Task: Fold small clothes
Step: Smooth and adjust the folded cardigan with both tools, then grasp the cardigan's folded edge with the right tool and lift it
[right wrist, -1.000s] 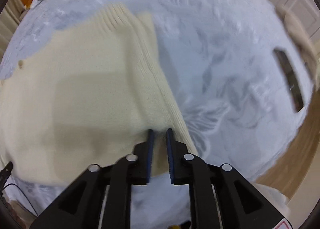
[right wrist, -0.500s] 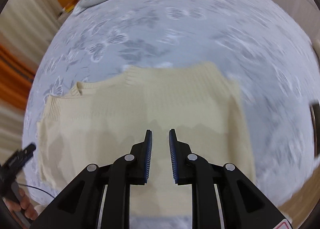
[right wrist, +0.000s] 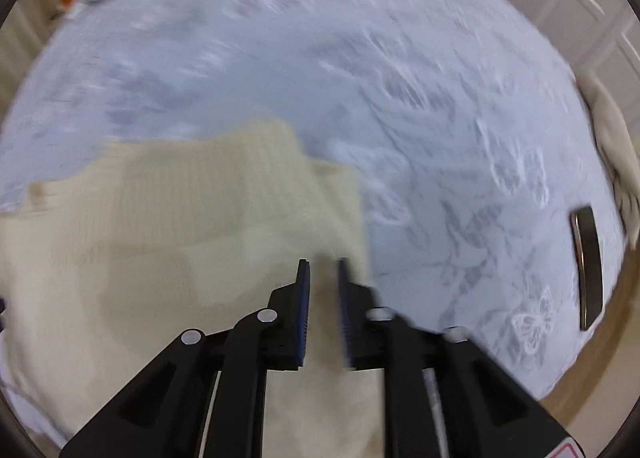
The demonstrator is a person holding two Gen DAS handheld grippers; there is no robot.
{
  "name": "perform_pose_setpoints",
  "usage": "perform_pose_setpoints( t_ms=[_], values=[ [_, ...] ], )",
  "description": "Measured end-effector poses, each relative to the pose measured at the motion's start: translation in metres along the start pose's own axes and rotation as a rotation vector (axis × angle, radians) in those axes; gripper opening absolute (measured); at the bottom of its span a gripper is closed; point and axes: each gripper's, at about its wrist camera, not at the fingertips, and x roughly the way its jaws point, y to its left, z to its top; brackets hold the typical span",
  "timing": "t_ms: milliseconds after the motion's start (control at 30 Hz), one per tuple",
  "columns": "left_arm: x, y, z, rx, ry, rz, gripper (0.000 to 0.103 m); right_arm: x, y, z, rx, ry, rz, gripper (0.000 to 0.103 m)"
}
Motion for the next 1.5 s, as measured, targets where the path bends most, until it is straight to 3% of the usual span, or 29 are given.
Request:
perform_pose_setpoints(
  t_ms=[67, 167, 233, 300, 400, 433, 533, 600, 700, 733, 767, 900, 967, 1033, 1167, 1233, 1333, 1433, 1500],
  values=[
    [-0.022, 0.021, -0.016, -0.026, -0.028, -0.017, 0.075, -0.029, 0.023, -0.016, -0.039, -0.030, 0.102, 0.024],
    [-0.037, 0.051, -0.043, -0.065, -0.042, 0.001, 0.081, -0.047, 0.065, -0.045, -0.117, -0.014, 0.209, 0.024],
    [-0.032, 0.076, -0.060, -0.130, -0.004, -0.026, 0.082, -0.050, 0.104, -0.061, -0.193, -0.002, 0.244, 0.024],
    [-0.022, 0.098, -0.078, -0.213, 0.045, -0.063, 0.082, -0.051, 0.132, -0.067, -0.250, 0.000, 0.248, 0.014],
    [-0.009, 0.120, -0.091, -0.315, 0.056, -0.119, 0.082, -0.049, 0.164, -0.065, -0.275, 0.002, 0.234, 0.014],
    [-0.009, 0.124, -0.091, -0.335, 0.040, -0.142, 0.087, -0.045, 0.171, -0.060, -0.271, 0.006, 0.225, 0.014],
    [-0.006, 0.121, -0.085, -0.348, 0.029, -0.147, 0.095, -0.031, 0.180, -0.053, -0.257, 0.039, 0.187, 0.014],
    [-0.005, 0.115, -0.082, -0.317, 0.021, -0.120, 0.094, -0.007, 0.183, -0.055, -0.255, 0.116, 0.175, 0.017],
    [-0.007, 0.104, -0.076, -0.254, 0.008, -0.119, 0.071, 0.000, 0.185, -0.059, -0.271, 0.103, 0.170, 0.019],
    [-0.009, 0.104, -0.074, -0.245, 0.011, -0.145, 0.052, -0.001, 0.187, -0.059, -0.282, 0.102, 0.159, 0.020],
    [-0.008, 0.104, -0.071, -0.245, 0.026, -0.192, 0.040, -0.001, 0.190, -0.059, -0.300, 0.099, 0.144, 0.020],
    [-0.027, 0.098, -0.068, -0.300, 0.016, -0.264, 0.020, 0.001, 0.196, -0.062, -0.348, 0.078, 0.113, 0.022],
    [-0.053, 0.080, -0.066, -0.257, -0.034, -0.333, 0.016, 0.001, 0.196, -0.063, -0.347, 0.071, 0.116, 0.022],
    [-0.089, 0.045, -0.064, -0.150, -0.097, -0.373, 0.015, 0.002, 0.195, -0.065, -0.345, 0.064, 0.128, 0.022],
    [-0.138, -0.039, -0.069, 0.065, -0.165, -0.438, 0.015, -0.002, 0.175, -0.061, -0.270, 0.058, 0.233, 0.022],
    [-0.144, -0.087, -0.078, 0.169, -0.151, -0.467, 0.015, -0.012, 0.151, -0.062, -0.189, 0.064, 0.323, 0.022],
    [-0.138, -0.135, -0.099, 0.288, -0.123, -0.449, 0.015, -0.035, 0.091, -0.071, -0.058, 0.035, 0.436, 0.022],
    [-0.114, -0.176, -0.123, 0.381, -0.050, -0.454, 0.015, -0.054, 0.018, -0.091, 0.023, -0.007, 0.435, 0.024],
    [-0.090, -0.198, -0.151, 0.454, 0.007, -0.417, 0.015, -0.059, -0.016, -0.102, 0.052, -0.009, 0.404, 0.027]
  ],
)
